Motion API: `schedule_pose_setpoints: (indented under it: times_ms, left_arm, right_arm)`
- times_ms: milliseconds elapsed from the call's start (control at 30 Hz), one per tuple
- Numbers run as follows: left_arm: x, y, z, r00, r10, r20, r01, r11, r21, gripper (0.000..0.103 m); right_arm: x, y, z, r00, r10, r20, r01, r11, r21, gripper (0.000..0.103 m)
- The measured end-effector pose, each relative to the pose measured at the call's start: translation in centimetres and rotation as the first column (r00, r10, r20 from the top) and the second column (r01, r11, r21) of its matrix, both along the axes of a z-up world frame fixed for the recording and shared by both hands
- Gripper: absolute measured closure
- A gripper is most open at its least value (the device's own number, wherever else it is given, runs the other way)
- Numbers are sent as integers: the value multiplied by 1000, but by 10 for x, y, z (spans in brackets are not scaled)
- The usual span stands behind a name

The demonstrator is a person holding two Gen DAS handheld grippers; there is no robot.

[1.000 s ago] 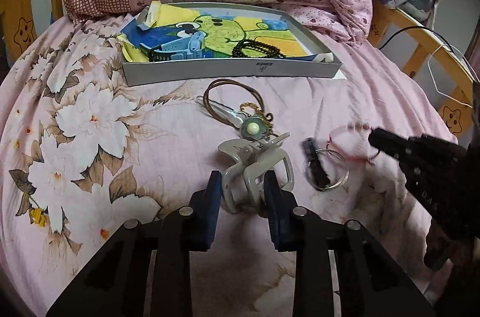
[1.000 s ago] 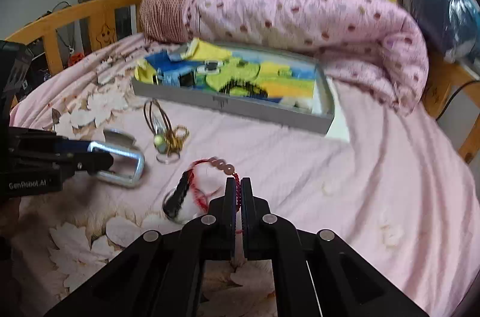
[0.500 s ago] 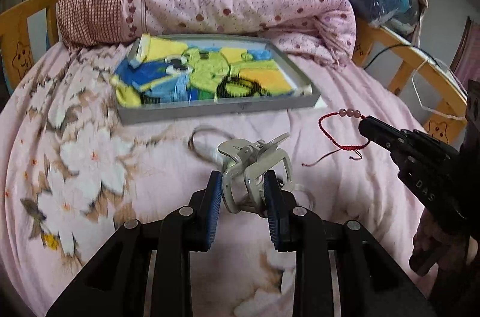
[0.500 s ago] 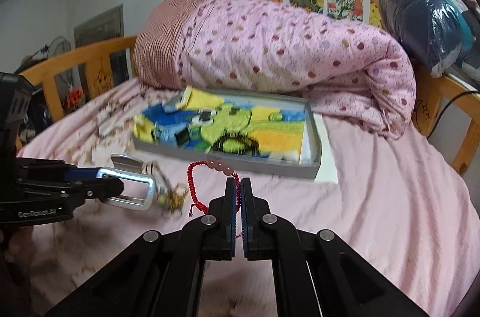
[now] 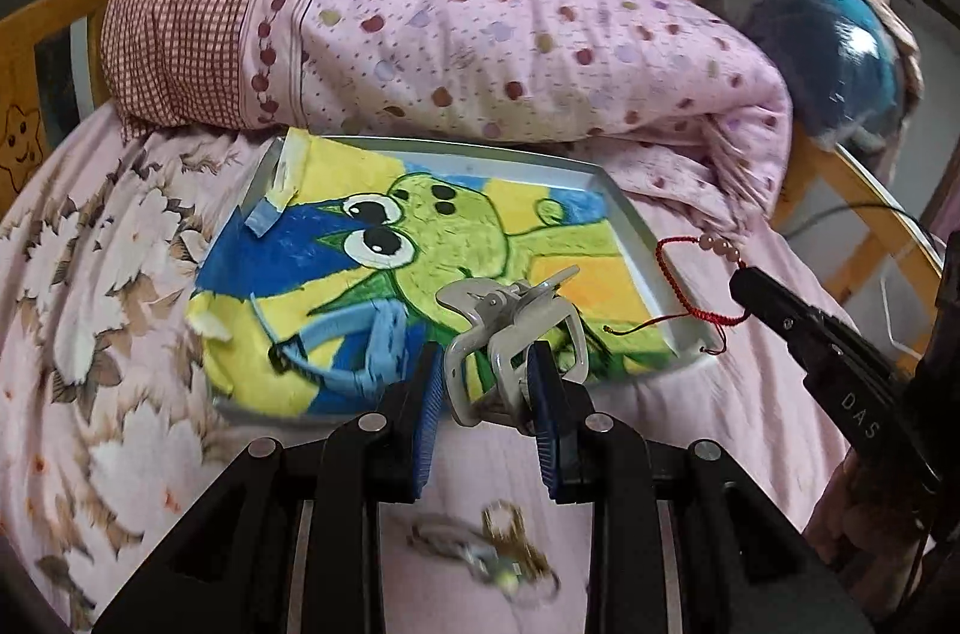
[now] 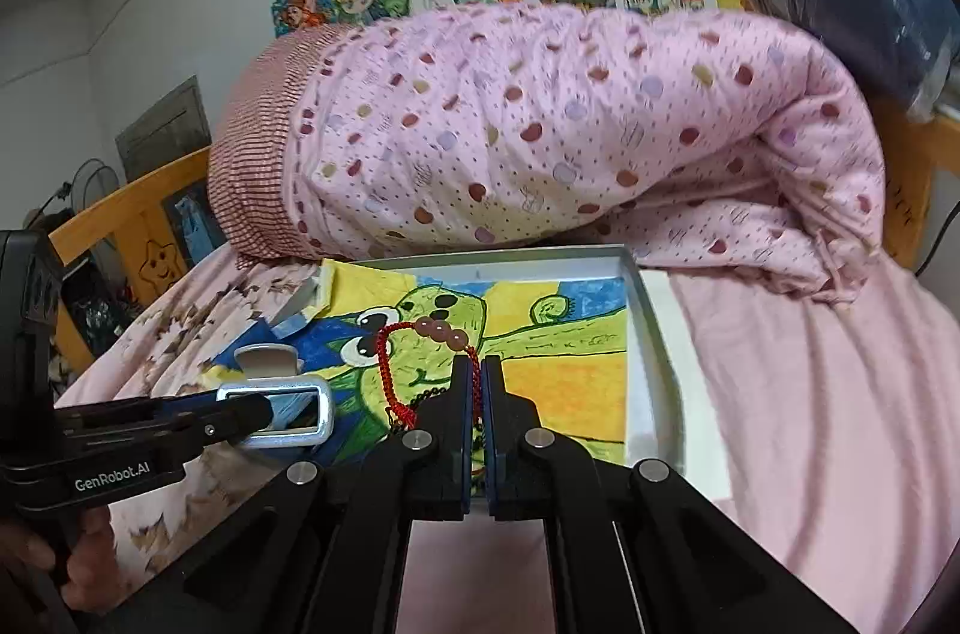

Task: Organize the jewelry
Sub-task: 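Carry the clip and red bracelet into the grey tray and open both grippers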

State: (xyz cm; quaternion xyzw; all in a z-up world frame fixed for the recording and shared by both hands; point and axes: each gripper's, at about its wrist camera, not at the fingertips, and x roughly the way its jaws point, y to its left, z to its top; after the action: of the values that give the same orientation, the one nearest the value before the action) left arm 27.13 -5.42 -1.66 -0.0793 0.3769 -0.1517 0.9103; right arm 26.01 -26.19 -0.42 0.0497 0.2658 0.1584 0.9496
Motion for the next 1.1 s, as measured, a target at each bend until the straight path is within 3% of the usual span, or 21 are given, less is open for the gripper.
schedule_pose_setpoints:
  times_ms: [200, 500, 867, 1033, 1100]
  left_arm:
    - [33, 1, -20, 999, 16, -42, -16, 1000, -7, 79]
    - [52, -7, -46, 992, 13, -126, -13, 1000, 2, 79]
    - [56, -8, -47, 993, 6, -118, -6, 1000, 0, 79]
    - [50, -4, -40, 994, -2, -105, -2, 999, -39, 77]
    - [47, -3, -35, 996, 2, -94, -7, 999, -45, 70]
  right_arm:
    - [26, 0, -25, 998, -6, -69, 6, 1000, 0, 100]
    - [46, -8, -58, 983, -29, -179, 26, 999, -23, 98]
    - [47, -13, -64, 977, -47, -208, 38, 998, -45, 97]
    - [44, -16, -60, 976, -64, -206, 55, 997, -47, 76]
    - [40, -18, -55, 978, -72, -198, 64, 997, -49, 72]
